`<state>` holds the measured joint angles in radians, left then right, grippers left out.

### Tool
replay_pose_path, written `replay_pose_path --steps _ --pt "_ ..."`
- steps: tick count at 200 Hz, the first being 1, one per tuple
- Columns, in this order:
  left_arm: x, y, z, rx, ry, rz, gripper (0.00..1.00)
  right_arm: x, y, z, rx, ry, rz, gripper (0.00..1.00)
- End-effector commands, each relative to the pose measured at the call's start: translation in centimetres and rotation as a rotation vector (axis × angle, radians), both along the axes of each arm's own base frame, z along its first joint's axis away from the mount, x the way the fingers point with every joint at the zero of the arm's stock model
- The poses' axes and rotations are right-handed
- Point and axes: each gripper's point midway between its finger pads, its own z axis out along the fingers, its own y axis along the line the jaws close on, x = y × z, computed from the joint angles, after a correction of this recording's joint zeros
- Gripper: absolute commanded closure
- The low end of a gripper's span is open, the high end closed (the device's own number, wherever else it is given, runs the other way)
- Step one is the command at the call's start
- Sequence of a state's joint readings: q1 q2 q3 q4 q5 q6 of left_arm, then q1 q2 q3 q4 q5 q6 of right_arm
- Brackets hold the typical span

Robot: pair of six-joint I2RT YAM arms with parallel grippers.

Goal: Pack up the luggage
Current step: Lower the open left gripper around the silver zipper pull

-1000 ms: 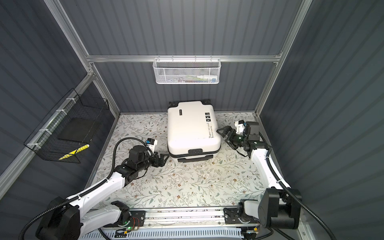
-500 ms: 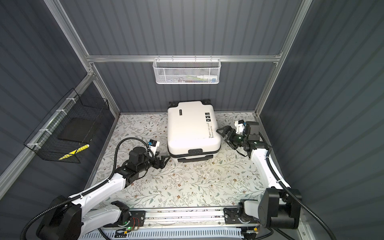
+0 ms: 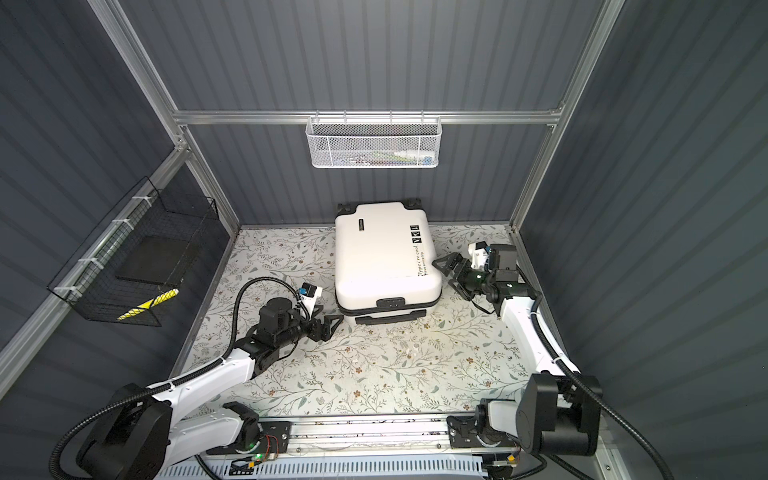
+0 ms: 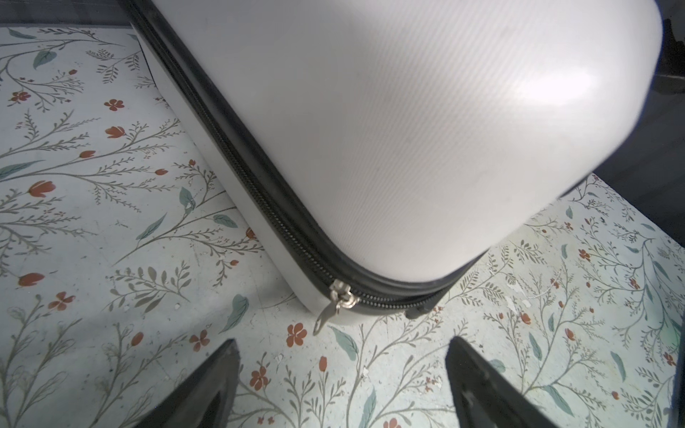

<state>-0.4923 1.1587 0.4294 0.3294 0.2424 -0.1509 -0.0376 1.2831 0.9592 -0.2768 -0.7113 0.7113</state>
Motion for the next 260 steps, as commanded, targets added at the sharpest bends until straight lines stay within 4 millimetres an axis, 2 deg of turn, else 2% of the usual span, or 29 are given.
replay_pose_path --steps 1,37,87,168,242,260 --pt "-0.4 -0.6 0.2 -0.005 -0.033 -0.045 0.12 -0.2 0.3 -0.7 0.003 0.011 0.014 0.01" --pt "-0.4 -0.6 -0.5 0.001 -0.028 -0.048 0.13 -0.2 0.3 -1.0 0.004 0.017 0.015 0.01" --pt "-0.6 -0.6 -1.4 -0.014 -0.034 -0.05 0.2 -0.3 0.3 -1.2 0.005 0.022 0.018 0.01" --pt "-0.4 -1.0 -2.5 0.0 -0.052 -0.076 0.43 -0.3 0.4 -1.4 -0.005 0.036 0.036 0.01" --pt "0.0 -1.7 -2.7 0.0 -0.073 -0.112 0.51 -0.5 0.5 -1.7 -0.014 0.05 0.056 0.01" --pt "0.3 -1.9 -2.7 0.003 -0.077 -0.115 0.56 -0.5 0.5 -1.9 -0.015 0.055 0.057 0.01"
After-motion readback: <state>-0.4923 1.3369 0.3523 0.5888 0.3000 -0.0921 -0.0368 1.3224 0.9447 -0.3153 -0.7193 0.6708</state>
